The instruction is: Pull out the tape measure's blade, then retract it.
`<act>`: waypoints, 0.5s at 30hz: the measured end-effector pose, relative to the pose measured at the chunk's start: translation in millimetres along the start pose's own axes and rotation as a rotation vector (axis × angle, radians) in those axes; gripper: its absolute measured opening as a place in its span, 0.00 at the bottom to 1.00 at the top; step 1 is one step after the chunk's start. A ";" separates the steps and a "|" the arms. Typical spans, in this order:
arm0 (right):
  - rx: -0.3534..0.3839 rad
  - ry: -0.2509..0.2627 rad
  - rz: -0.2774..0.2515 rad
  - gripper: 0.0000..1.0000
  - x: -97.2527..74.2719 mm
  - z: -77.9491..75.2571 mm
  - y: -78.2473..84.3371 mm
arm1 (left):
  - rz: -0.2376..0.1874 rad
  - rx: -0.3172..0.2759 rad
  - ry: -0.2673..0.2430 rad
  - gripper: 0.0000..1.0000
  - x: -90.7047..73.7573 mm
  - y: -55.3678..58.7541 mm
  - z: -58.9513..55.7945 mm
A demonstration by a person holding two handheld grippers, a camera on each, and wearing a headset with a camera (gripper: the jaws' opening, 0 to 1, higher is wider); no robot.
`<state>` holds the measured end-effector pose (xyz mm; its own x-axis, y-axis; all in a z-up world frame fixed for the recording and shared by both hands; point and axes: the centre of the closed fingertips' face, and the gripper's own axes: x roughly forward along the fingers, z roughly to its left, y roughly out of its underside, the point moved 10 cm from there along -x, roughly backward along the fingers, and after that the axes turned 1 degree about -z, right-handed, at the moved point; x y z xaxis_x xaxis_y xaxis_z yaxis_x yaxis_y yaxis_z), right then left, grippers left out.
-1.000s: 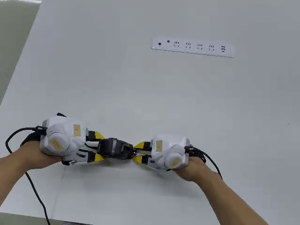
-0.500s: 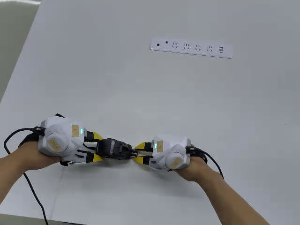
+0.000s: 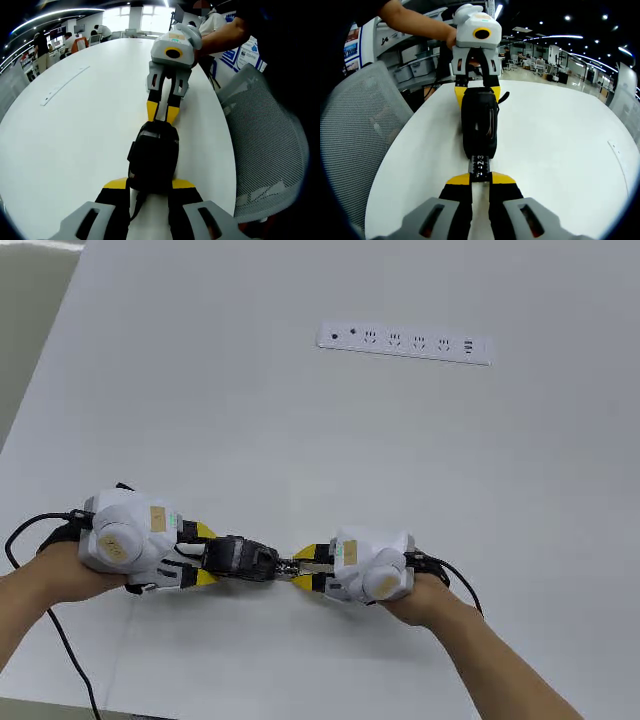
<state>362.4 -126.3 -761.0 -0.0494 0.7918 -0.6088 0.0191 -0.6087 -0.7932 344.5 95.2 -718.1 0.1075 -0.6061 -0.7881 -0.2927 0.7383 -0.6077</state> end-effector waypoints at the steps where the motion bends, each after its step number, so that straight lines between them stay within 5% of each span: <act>1: -0.001 0.001 0.001 0.09 -0.9 -0.1 0.5 | -0.001 -0.001 0.000 0.26 0.1 0.4 0.2; 15: 0.000 0.001 -0.005 0.09 -11.1 0.1 7.8 | -0.004 -0.002 0.001 0.26 0.7 0.8 0.6</act>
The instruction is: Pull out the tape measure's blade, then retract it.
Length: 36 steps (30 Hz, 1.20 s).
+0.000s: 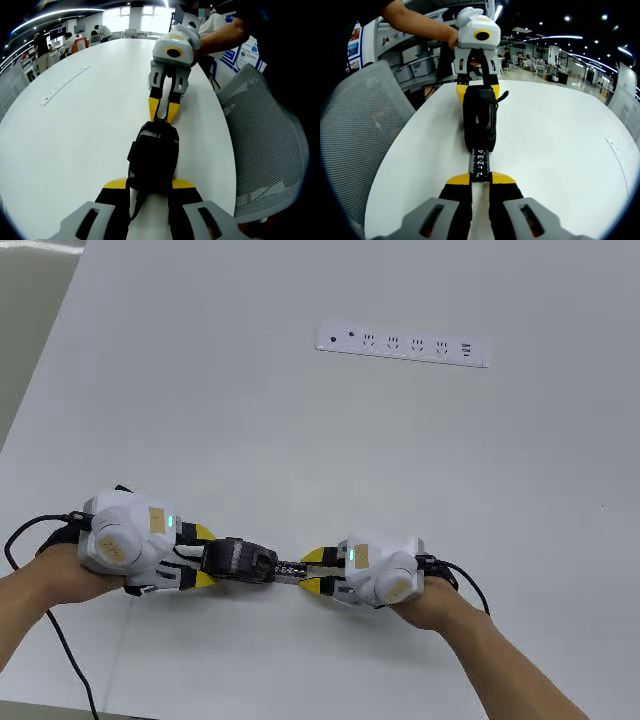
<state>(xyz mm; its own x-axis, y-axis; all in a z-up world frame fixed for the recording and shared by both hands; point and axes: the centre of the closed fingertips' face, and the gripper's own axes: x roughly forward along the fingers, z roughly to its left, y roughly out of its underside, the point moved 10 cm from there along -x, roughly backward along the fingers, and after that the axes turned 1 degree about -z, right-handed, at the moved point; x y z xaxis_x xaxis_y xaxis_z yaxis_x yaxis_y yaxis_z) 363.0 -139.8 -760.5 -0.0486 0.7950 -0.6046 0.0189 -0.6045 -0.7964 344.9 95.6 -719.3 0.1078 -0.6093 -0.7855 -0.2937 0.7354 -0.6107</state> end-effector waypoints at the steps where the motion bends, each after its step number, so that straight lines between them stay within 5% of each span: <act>1: -0.001 0.000 0.001 0.09 -1.0 0.0 0.6 | -0.001 -0.001 0.000 0.26 -0.1 -0.4 -0.4; 36: -0.018 0.011 0.003 0.09 -30.7 1.6 19.7 | -0.013 -0.009 -0.002 0.26 -2.8 -4.9 -2.8</act>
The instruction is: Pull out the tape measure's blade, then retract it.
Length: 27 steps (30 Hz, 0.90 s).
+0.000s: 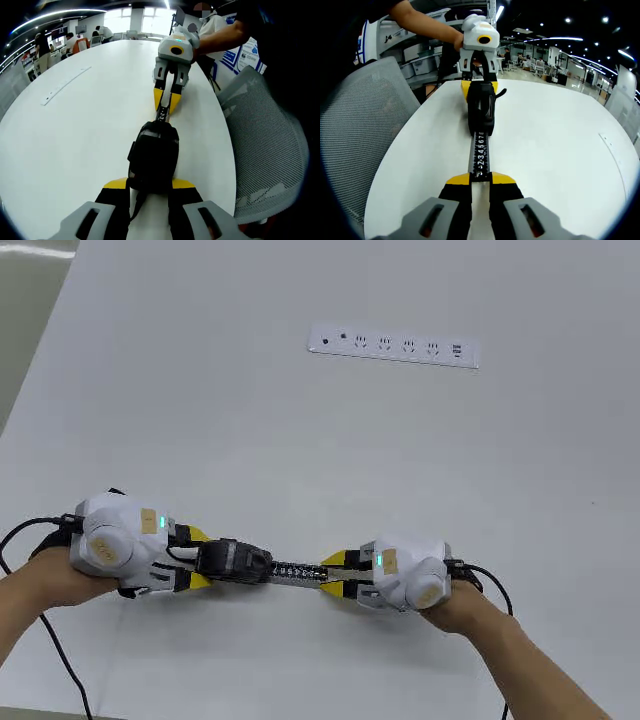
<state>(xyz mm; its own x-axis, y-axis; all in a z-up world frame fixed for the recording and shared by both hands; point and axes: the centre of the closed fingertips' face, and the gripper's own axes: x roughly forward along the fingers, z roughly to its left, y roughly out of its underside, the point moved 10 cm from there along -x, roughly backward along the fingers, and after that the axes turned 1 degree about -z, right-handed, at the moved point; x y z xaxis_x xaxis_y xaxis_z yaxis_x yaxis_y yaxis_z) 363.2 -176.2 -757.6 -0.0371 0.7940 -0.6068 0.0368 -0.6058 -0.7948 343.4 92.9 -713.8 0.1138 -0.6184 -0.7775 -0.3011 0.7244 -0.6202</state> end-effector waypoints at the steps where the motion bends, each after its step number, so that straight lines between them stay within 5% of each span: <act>1: 0.000 -0.001 0.000 0.09 -0.7 0.1 0.4 | 0.000 0.000 0.000 0.26 0.1 0.1 -0.1; 27: -0.016 0.013 0.016 0.09 -19.2 -0.3 12.8 | -0.002 -0.006 0.002 0.26 0.2 0.5 1.5</act>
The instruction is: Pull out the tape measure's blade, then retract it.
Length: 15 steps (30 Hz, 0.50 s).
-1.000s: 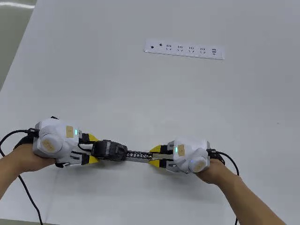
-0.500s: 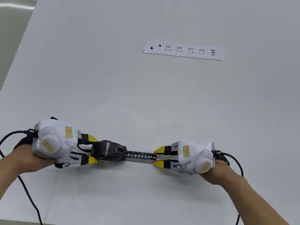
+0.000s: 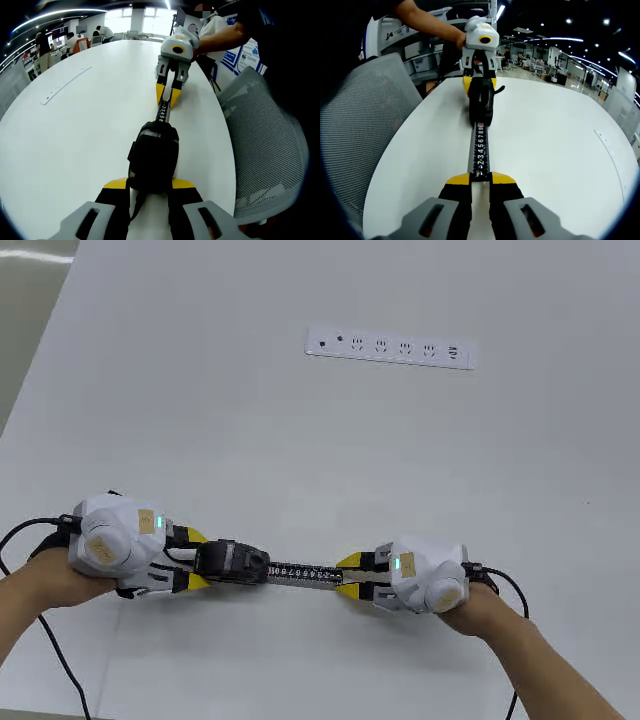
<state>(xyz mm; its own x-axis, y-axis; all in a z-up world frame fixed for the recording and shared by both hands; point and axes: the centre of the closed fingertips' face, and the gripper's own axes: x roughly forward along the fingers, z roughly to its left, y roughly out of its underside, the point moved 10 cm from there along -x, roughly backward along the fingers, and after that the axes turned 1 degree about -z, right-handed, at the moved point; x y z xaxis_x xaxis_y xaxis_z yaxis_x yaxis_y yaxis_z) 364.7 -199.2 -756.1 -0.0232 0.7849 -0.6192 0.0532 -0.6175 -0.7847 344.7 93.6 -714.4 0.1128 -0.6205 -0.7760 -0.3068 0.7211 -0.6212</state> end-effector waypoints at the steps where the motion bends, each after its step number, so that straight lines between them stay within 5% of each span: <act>1: 0.000 0.000 0.000 0.09 -1.3 0.0 1.2 | 0.000 0.001 0.000 0.26 0.0 0.0 0.1; 15: 0.002 0.007 0.010 0.10 -15.7 1.4 12.2 | 0.002 0.001 -0.001 0.26 0.2 -0.1 -0.4</act>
<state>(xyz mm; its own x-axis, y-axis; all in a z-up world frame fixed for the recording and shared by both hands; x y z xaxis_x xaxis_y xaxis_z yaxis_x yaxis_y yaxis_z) 364.4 -219.1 -756.1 -0.0153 0.7790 -0.6269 0.0517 -0.6255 -0.7785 344.4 93.2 -714.5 0.1130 -0.6184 -0.7777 -0.3062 0.7229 -0.6194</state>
